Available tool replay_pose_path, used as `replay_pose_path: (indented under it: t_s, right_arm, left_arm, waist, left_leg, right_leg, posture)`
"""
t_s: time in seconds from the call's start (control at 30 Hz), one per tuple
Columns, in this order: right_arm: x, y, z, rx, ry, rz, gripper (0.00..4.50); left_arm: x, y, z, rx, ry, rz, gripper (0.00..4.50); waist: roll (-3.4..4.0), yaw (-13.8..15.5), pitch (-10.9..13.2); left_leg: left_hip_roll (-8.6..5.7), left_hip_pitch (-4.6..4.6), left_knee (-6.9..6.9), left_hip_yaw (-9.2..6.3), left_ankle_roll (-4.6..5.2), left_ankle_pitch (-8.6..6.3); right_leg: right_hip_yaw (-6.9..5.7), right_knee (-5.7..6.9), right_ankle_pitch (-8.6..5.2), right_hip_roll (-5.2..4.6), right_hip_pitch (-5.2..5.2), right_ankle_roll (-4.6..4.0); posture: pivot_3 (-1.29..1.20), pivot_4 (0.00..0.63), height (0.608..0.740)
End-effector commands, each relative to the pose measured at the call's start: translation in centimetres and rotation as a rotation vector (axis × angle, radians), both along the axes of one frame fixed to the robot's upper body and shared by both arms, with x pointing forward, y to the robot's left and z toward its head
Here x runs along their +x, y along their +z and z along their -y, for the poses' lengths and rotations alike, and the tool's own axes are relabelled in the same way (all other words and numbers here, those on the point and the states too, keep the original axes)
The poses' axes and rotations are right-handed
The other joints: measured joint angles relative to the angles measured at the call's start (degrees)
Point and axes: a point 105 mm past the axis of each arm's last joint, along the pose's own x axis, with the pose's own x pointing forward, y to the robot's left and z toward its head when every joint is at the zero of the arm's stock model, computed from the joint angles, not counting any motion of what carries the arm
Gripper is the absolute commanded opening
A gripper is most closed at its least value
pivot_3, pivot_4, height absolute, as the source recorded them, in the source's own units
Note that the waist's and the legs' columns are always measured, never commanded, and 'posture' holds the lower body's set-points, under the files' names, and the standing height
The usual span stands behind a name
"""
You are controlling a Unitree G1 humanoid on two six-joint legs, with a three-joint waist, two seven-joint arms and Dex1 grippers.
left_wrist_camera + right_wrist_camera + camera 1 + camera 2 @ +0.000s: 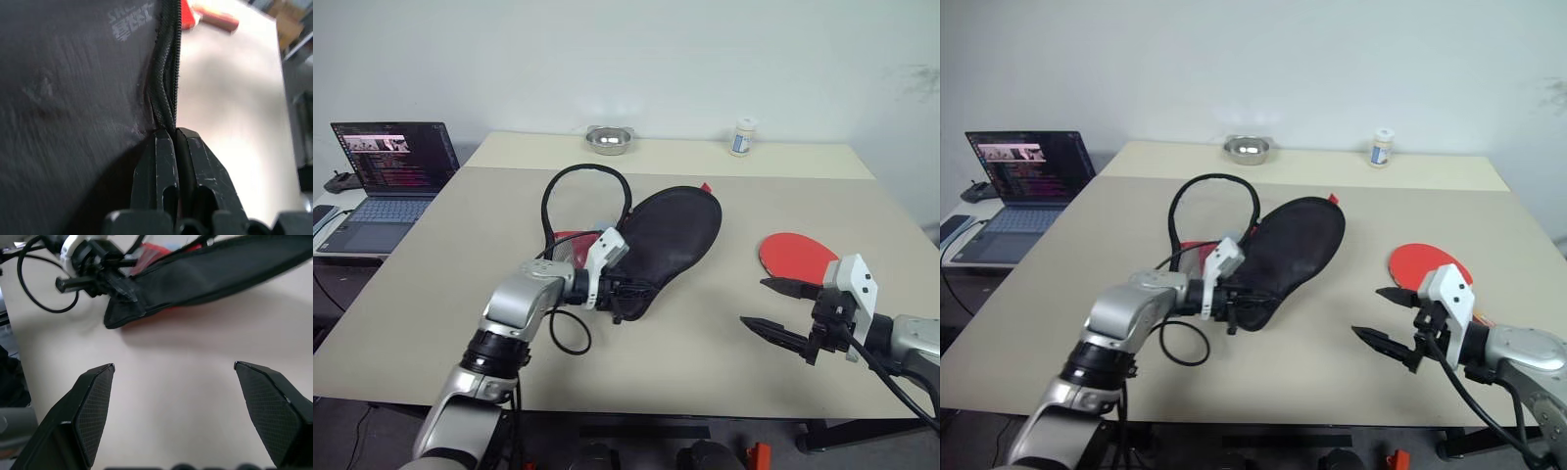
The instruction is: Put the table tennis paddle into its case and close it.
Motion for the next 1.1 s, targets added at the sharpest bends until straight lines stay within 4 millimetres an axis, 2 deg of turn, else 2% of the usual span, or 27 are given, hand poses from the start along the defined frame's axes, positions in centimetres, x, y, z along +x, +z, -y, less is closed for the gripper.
replay_pose_path:
  t_s: [0.03, 0.17, 0.23, 0.4, 0.5, 0.63, 0.7, 0.77, 0.83, 1.0, 1.1]
  right_arm:
    - [-0.3, 0.9, 0.5, -0.018, 0.007, 0.033, 4.31]
    - [-0.6, 1.1, 1.1, -0.038, 0.004, 0.030, 4.31]
    - [-0.7, 1.2, 1.1, -0.041, 0.005, 0.030, 4.31]
    - [-1.0, 1.8, 1.5, -0.042, -0.002, 0.025, 4.31]
    - [-0.9, 2.0, 1.7, -0.028, -0.021, 0.026, 4.31]
    - [-0.6, 1.8, 2.0, -0.010, -0.061, 0.016, 4.31]
    - [-0.1, 1.7, 2.2, 0.010, -0.090, 0.011, 4.31]
    - [0.3, 1.7, 2.4, 0.024, -0.123, 0.009, 4.31]
    - [1.4, 1.5, 2.7, 0.055, -0.187, -0.019, 4.31]
    - [2.7, 0.8, 2.3, 0.115, -0.275, -0.086, 4.31]
    - [3.3, 0.1, 1.5, 0.121, -0.291, -0.094, 4.31]
  left_arm:
    - [0.4, 0.8, 2.3, -0.042, -0.024, -0.011, 0.03]
    - [0.8, 1.5, 5.2, -0.105, -0.044, -0.057, 0.03]
    - [1.0, 1.7, 5.7, -0.115, -0.048, -0.068, 0.03]
    - [1.9, 0.7, 7.8, -0.054, -0.042, -0.058, 0.03]
    - [1.7, 0.8, 8.1, -0.056, -0.069, -0.043, 0.98]
    - [2.5, 0.6, 7.4, -0.044, -0.002, -0.037, 2.43]
    - [2.5, 1.1, 7.4, -0.066, 0.000, -0.038, 3.13]
    - [2.5, 1.6, 7.3, -0.079, -0.001, -0.018, 3.13]
    - [2.4, 3.3, 6.8, -0.091, -0.023, 0.065, 3.13]
    - [2.1, 6.8, 3.7, -0.097, -0.052, 0.217, 3.13]
    - [2.4, 8.1, 1.0, -0.068, -0.031, 0.293, 3.13]
  waist:
    - [-0.01, 0.0, 0.0]
    - [-0.01, 0.0, 0.0]
    - [-0.04, 0.0, 0.0]
    - [-0.03, -0.1, 0.0]
    - [-0.04, -0.1, 0.0]
    - [-0.03, -0.1, 0.0]
    - [-0.03, -0.1, 0.0]
    - [-0.03, -0.1, 0.0]
    - [-0.05, -0.1, 0.0]
    - [0.00, -0.2, 0.0]
    - [0.03, -0.2, 0.0]
  left_leg:
    - [-0.01, 0.00, 0.00, 0.00, 0.00, 0.00]
    - [-0.03, -0.02, -0.01, 0.01, 0.00, 0.00]
    - [-0.05, -0.03, 0.00, 0.01, 0.00, 0.00]
    - [-0.04, 0.00, -0.03, -0.04, 0.00, 0.00]
    - [-0.05, -0.01, -0.03, -0.04, 0.00, 0.00]
    - [-0.03, -0.02, -0.03, -0.04, 0.00, 0.00]
    - [-0.04, -0.02, -0.03, -0.04, 0.00, 0.00]
    - [-0.04, -0.01, -0.02, -0.03, 0.00, 0.00]
    - [-0.04, -0.01, -0.02, -0.03, 0.00, 0.00]
    - [0.08, 0.01, -0.10, -0.03, -0.03, 0.01]
    - [0.09, 0.00, -0.13, -0.05, -0.04, 0.02]
  right_leg:
    - [0.00, -0.01, 0.00, 0.00, 0.00, 0.00]
    - [0.03, -0.05, 0.00, 0.00, 0.00, 0.00]
    - [0.02, -0.06, 0.00, 0.00, 0.00, 0.01]
    - [0.02, -0.05, 0.01, 0.02, 0.01, 0.02]
    - [0.04, -0.06, 0.01, 0.02, 0.01, 0.02]
    - [0.04, -0.07, 0.01, 0.02, 0.00, 0.02]
    - [0.03, -0.06, 0.01, 0.01, 0.01, 0.02]
    - [0.04, -0.06, 0.01, 0.00, 0.01, 0.02]
    - [0.04, -0.05, 0.01, 0.00, 0.01, 0.02]
    - [0.07, -0.05, 0.01, -0.05, -0.03, 0.00]
    - [0.05, -0.06, -0.01, -0.04, -0.04, -0.03]
  posture:
    - [0.00, 0.150, 0.740]
    - [0.00, 0.150, 0.740]
    - [0.00, 0.150, 0.740]
    - [0.00, 0.150, 0.740]
    - [0.00, 0.150, 0.740]
    - [0.00, 0.150, 0.740]
    - [0.00, 0.150, 0.740]
    - [0.00, 0.150, 0.740]
    - [0.00, 0.150, 0.740]
    - [0.00, 0.150, 0.740]
    - [0.00, 0.150, 0.740]
